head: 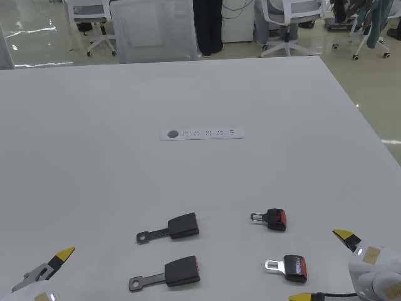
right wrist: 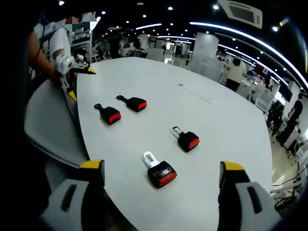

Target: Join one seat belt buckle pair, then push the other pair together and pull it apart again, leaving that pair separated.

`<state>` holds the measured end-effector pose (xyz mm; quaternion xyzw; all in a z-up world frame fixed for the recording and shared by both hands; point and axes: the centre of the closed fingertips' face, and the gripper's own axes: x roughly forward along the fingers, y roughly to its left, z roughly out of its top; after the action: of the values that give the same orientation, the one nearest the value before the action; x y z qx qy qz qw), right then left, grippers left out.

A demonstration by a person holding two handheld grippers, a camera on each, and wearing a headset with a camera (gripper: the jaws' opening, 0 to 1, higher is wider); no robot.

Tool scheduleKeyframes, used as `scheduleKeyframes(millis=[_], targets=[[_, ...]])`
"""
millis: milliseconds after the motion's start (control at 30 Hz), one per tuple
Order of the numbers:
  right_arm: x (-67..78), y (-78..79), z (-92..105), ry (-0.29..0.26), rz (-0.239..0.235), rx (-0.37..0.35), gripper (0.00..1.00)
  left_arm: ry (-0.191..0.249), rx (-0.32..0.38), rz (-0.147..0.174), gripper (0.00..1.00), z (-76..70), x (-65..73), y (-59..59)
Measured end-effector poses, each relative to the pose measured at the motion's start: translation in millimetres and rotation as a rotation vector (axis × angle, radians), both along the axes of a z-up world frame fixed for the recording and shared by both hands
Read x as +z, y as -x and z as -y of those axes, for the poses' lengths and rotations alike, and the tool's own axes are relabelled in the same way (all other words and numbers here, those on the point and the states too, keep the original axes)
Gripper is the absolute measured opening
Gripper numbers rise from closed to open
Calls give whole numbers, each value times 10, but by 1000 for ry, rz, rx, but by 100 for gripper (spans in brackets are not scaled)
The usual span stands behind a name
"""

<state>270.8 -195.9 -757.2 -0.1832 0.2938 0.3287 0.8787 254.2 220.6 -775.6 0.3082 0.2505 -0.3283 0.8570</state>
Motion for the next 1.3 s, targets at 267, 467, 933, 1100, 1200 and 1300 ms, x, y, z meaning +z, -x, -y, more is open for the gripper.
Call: scheduleKeyframes(millis=[267,467,933,1100,1200,1300], targets=[[-1,19,-3,-1,-3,-9,98,6,3,4,100,1,7,-5],[-1,54,-26,6,-5,-3,98,9,0,8,100,3,16,-7],[33,64,-13,16,9,-8,98,20,-3,0,99,21,17,6],[13,95,-10,17,1,-13,98,20,9,-18,99,-17,-19,6],[-2,106,-12,16,-3,-16,98,17,0,-15,99,1,-17,19],[-15,119,-20,9,-11,-20,98,18,5,-14,99,-16,-14,10]])
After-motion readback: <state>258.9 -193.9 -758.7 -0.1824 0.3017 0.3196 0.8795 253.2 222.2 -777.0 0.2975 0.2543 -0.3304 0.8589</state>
